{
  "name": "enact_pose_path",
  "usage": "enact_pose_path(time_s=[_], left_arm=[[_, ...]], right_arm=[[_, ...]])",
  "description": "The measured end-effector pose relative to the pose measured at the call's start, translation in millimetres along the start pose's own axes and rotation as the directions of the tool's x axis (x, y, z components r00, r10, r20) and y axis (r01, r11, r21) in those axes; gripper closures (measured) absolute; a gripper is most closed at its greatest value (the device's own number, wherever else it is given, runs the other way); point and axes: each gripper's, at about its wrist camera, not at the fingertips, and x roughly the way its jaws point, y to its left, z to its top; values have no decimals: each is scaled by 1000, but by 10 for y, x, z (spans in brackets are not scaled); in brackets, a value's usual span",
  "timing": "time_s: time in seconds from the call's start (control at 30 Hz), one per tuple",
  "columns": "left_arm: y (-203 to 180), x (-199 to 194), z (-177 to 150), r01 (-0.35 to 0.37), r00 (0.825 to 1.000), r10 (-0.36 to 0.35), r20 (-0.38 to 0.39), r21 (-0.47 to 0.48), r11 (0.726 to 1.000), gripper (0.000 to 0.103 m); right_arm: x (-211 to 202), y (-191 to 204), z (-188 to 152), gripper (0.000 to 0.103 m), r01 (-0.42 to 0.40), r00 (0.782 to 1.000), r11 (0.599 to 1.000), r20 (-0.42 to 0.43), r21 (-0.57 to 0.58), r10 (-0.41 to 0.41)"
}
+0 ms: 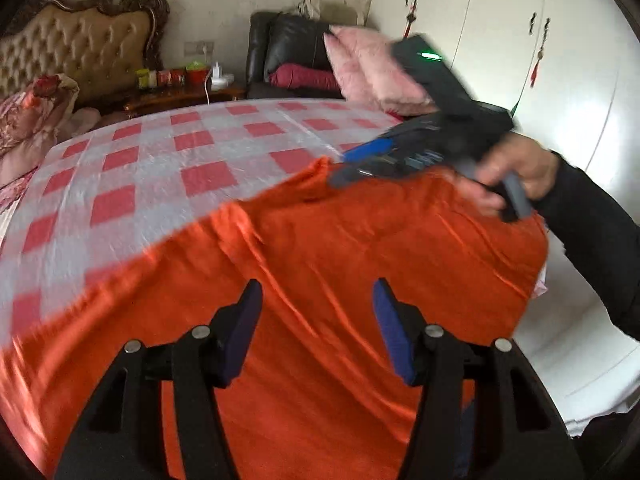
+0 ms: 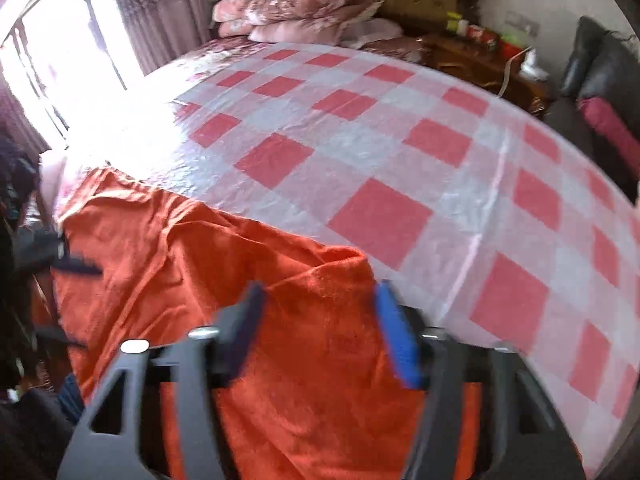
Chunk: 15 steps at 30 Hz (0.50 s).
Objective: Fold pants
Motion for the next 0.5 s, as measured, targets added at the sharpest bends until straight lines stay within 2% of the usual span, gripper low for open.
enact_pose_path(time_s=[0.03,0.07,0.13,0.2,0.3,0.43,0.5], left_arm=[[-77,10,-70,-6,1000,6,7,7,1000,53],[-178,46,-158,-20,1000,20,8,19,1000,63],[-296,111,-261,-26,1000,26,1,35,999,69],[-380,175,-359,-44,999,44,5,59,997,75],[-404,193,-413,-63,998,61,32,70,996,75],[-463,217,-444,-90,996,86,39,106,990,75],[-455,195,-457,-70,997,66,49,85,994,69]], right_arm=[[14,-23,25,87,3,1000,1000,-1,2,-3],[26,-70,38,98,-6,1000,1000,-9,19,7],[26,-118,59,99,-16,1000,999,-4,27,17],[24,-158,84,99,21,1000,999,6,33,-21],[40,-300,162,100,81,996,993,32,89,-84],[115,-306,181,100,82,996,993,31,91,-85],[69,-327,171,99,76,996,991,47,113,-82]])
